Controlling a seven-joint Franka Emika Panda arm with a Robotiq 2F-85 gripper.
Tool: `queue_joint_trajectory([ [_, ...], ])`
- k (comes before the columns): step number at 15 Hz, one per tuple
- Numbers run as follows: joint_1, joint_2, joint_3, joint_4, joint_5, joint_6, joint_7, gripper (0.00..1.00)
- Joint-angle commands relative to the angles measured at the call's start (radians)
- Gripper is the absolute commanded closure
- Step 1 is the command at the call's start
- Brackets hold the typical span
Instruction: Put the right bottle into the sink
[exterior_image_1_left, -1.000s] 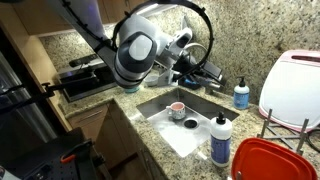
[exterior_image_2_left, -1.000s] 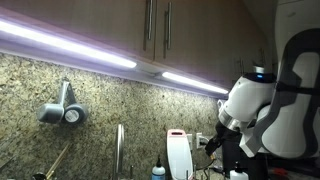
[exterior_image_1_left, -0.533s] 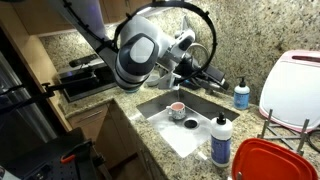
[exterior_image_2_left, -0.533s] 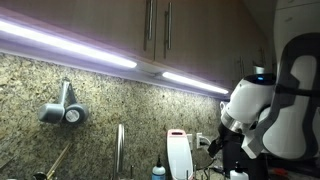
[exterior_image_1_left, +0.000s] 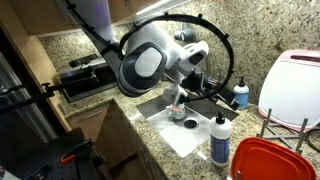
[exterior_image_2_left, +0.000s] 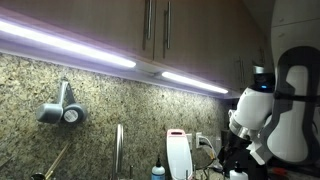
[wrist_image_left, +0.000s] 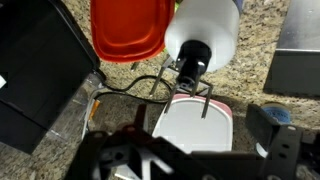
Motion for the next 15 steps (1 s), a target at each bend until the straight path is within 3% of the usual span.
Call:
queue_joint_trajectory([
  [1,-0.069,0.032,0.059,0.003,-0.039,-0.002,0.011,0.0],
  [15,-0.046,-0.005,0.064,0.013,-0.017,-0.002,0.007,0.0],
])
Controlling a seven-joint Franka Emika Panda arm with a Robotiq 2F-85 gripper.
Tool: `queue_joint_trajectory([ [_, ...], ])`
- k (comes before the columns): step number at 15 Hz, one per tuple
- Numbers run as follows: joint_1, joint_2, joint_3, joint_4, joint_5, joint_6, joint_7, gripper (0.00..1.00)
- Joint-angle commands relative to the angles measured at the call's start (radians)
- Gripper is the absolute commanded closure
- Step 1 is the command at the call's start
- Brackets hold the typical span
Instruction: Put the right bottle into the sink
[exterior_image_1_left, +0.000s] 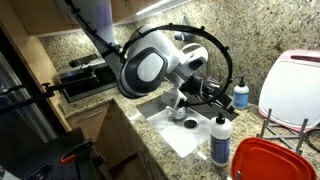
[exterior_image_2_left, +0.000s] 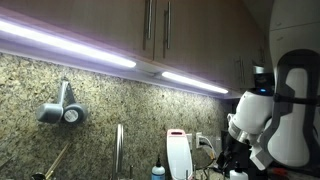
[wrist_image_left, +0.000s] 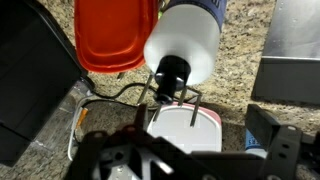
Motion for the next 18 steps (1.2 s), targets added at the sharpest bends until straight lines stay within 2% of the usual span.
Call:
queue_joint_trajectory([
  [1,0.003,-0.011,0.003,-0.002,-0.007,-0.004,0.006,0.0],
  [6,0.001,-0.02,0.01,-0.014,-0.009,-0.002,0.005,0.0],
  [18,0.098,-0.016,-0.068,-0.078,0.007,-0.002,-0.003,0.0],
])
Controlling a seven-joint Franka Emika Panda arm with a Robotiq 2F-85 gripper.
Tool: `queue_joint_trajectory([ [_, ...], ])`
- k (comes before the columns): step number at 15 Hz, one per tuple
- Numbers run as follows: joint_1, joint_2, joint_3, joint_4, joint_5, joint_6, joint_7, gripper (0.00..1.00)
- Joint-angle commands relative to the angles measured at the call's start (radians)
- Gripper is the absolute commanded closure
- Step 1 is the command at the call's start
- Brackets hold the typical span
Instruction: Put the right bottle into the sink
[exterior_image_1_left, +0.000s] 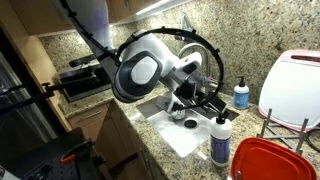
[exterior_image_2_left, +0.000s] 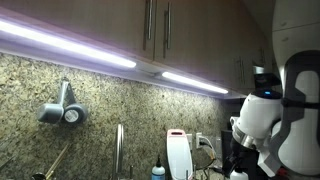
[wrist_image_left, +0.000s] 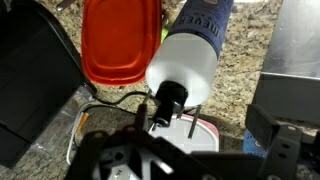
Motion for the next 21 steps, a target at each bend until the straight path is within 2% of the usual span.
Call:
queue_joint_trajectory([
  [1,0.037,0.007,-0.036,-0.035,0.007,-0.002,-0.002,0.0],
  [5,0.036,-0.017,-0.051,-0.039,0.028,-0.002,0.013,0.0],
  [8,0.01,-0.024,-0.048,-0.04,0.032,-0.002,0.018,0.0],
  [10,-0.023,-0.012,-0.021,-0.038,0.011,-0.002,0.013,0.0],
  [14,-0.043,-0.025,0.013,-0.027,0.01,-0.002,0.016,0.0],
  [21,-0.1,-0.05,0.078,0.061,-0.011,-0.002,0.006,0.0],
])
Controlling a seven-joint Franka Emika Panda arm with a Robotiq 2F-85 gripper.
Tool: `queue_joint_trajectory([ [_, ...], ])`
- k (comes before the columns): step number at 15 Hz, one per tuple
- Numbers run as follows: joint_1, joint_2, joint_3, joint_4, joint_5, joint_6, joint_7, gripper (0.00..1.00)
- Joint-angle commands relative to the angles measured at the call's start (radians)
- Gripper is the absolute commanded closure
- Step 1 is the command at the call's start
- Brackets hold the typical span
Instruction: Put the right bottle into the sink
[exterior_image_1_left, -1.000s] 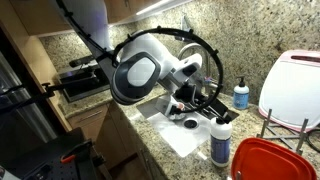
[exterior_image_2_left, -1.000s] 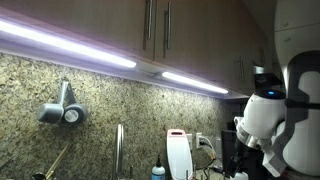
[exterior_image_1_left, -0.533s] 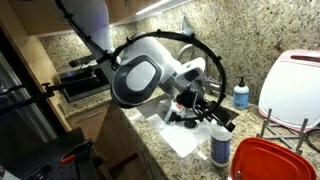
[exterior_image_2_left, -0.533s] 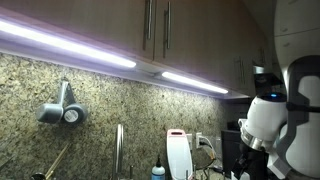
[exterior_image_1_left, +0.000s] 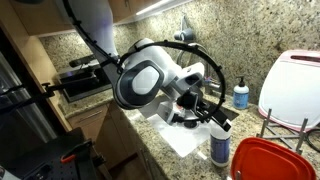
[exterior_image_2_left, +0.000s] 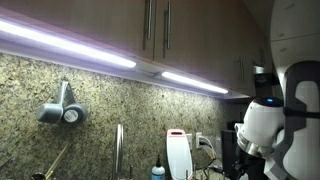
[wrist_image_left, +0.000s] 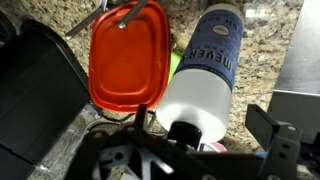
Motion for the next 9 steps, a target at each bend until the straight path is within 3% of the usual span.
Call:
queue_joint_trajectory([
  [1,-0.058,-0.004,0.046,0.074,-0.045,-0.002,0.001,0.0],
  [3,-0.097,-0.003,0.081,0.099,-0.066,-0.002,-0.001,0.0],
  [4,-0.042,0.0,0.047,0.078,-0.092,0.0,0.047,0.0],
  [9,-0.044,-0.009,0.044,0.09,-0.129,0.0,0.055,0.0],
])
